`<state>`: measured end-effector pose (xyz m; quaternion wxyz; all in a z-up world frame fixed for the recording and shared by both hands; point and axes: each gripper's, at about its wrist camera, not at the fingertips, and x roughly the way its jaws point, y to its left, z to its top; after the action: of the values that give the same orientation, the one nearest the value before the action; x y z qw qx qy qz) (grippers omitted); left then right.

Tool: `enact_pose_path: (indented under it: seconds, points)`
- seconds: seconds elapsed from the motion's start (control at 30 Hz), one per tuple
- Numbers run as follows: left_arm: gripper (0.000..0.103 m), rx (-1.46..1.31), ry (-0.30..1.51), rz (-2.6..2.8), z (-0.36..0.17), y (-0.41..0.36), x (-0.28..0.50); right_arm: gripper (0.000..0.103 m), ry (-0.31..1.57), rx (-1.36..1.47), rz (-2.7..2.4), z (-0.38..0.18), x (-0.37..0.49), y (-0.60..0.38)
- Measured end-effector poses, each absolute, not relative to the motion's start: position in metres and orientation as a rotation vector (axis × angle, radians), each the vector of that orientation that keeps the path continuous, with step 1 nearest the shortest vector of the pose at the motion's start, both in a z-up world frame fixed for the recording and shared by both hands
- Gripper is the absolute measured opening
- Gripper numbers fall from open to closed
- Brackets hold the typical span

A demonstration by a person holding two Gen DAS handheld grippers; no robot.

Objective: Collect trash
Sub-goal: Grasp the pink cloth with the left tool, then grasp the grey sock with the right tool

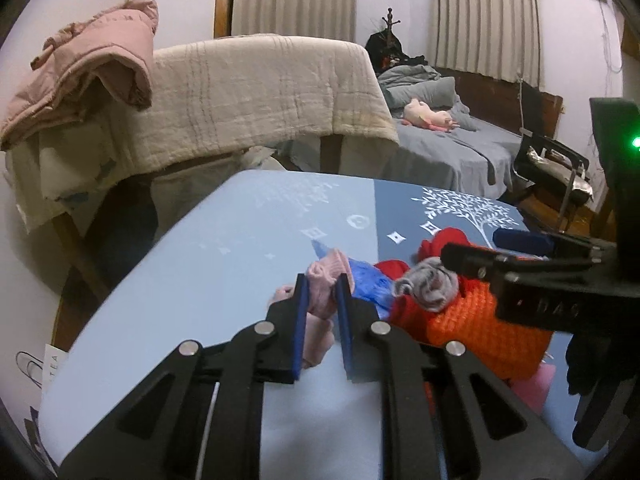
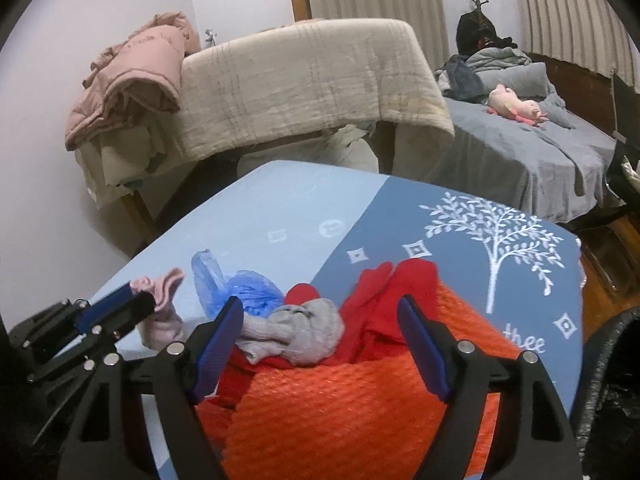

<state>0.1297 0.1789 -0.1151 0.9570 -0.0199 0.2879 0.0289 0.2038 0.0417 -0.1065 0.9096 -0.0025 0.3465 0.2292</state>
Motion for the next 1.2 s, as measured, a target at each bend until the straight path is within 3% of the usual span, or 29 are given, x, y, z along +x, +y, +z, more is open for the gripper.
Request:
enact_pose_path:
  seconds: [0.43,0.7,0.87,1.2]
  points:
    - [0.014,-0.066,0.587,0.071,-0.116,0.19,0.134,0.077,0.822,-0.038,0.501,-0.139,0.217,0.063]
    - [0.014,-0.075,0.584,0.068,-0.115,0.191,0.134,0.041,0.838,-0.02,0.564,-0.139,0.215,0.06]
    - [0.014,-0.071,0.576,0.063,-0.112,0.187,0.132,0.036,0.805,-0.023,0.579,-0.128,0.211,0.054]
    - [0.014,-0.069,0.535,0.049,-0.094,0.176,0.129,0.036,0.716,0.039,0.558,-0.089,0.202,0.03]
